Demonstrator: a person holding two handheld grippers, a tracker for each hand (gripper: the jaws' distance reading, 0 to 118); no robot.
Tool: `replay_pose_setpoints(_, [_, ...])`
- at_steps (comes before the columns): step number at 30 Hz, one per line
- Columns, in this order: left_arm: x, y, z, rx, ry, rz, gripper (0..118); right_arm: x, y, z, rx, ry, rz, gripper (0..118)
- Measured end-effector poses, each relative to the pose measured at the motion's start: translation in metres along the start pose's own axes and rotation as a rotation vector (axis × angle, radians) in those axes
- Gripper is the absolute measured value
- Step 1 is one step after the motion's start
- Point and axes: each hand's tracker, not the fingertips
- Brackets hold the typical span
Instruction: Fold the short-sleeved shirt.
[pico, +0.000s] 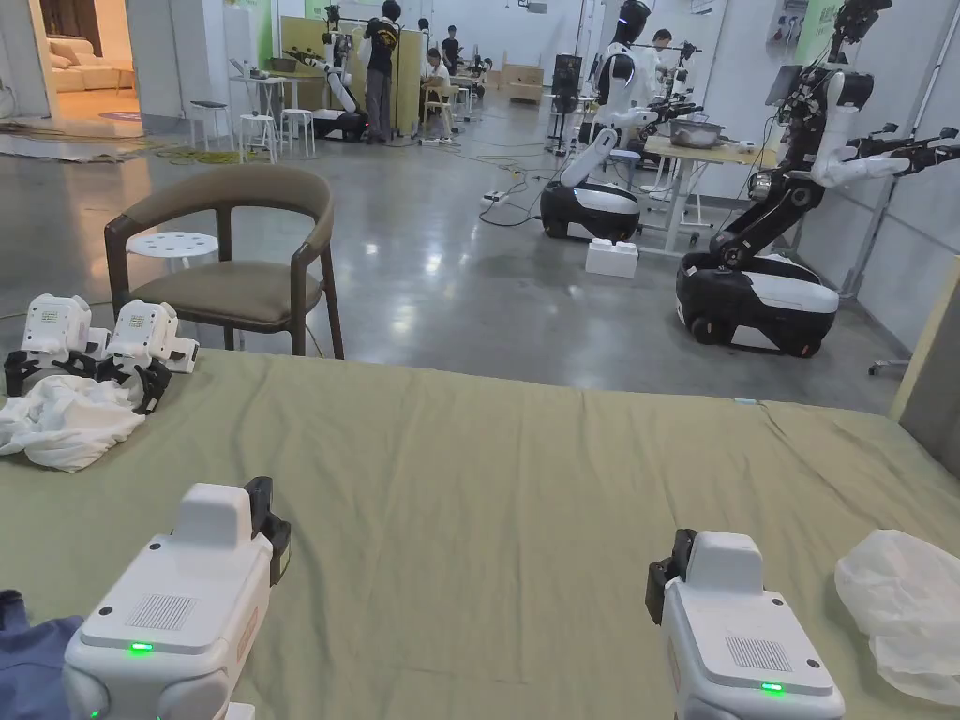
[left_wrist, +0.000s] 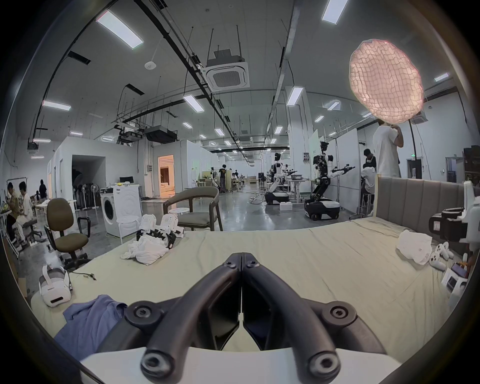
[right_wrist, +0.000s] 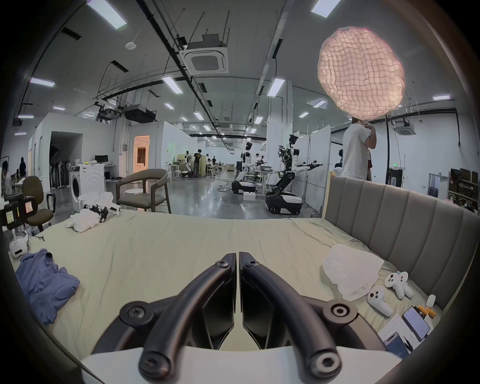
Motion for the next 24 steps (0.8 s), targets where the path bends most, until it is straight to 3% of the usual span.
replay_pose_setpoints(2, [-0.005,0.003,0.001,0.004,-0.007,0.073,0,0.004,0.002,0.001,-0.004,0.001,-0.017,1])
replay_pose_setpoints(7, [-0.032,0.003,0.004,0.02,-0.024,0.504,0,0.022,0.008,0.004,-0.012,-0.026,-0.328,1])
replay_pose_setpoints(10, [-0.047,-0.002,0.005,0.051,-0.04,0.753,0,0.033,0.006,0.008,-0.003,-0.011,-0.554,1])
replay_pose_setpoints(12, [-0.049,0.0,0.007,0.062,-0.025,0.764,0,0.036,0.007,0.009,0.015,0.002,-0.633,0])
replay_pose_setpoints(13, [-0.041,0.008,0.008,0.054,0.001,0.612,0,0.035,0.009,0.009,0.015,0.008,-0.594,0])
replay_pose_setpoints(14, [-0.033,0.015,0.008,0.042,0.008,0.432,0,0.03,0.015,0.009,0.027,0.032,-0.501,0])
replay_pose_setpoints(15, [-0.021,0.021,0.007,0.03,0.006,0.202,0,0.024,0.02,0.008,0.029,0.046,-0.356,0])
replay_pose_setpoints(17, [0.004,0.025,0.01,0.012,0.006,-0.25,0,0.005,0.03,0.006,0.025,0.063,0.1,0])
replay_pose_setpoints(19, [0.021,0.019,0.009,-0.018,0.008,-0.599,0,-0.021,0.025,0.004,0.04,0.03,0.591,0])
replay_pose_setpoints(21, [0.028,0.009,0.011,-0.033,0.005,-0.872,0,-0.031,0.012,0.004,0.07,0.018,0.946,0])
replay_pose_setpoints(23, [0.031,-0.002,0.012,-0.01,0.036,-1.118,0,-0.036,-0.002,0.005,0.083,0.009,1.19,1])
replay_pose_setpoints(24, [0.025,-0.006,0.012,0.004,0.03,-1.171,0,-0.035,-0.006,0.006,0.093,0.015,1.255,1])
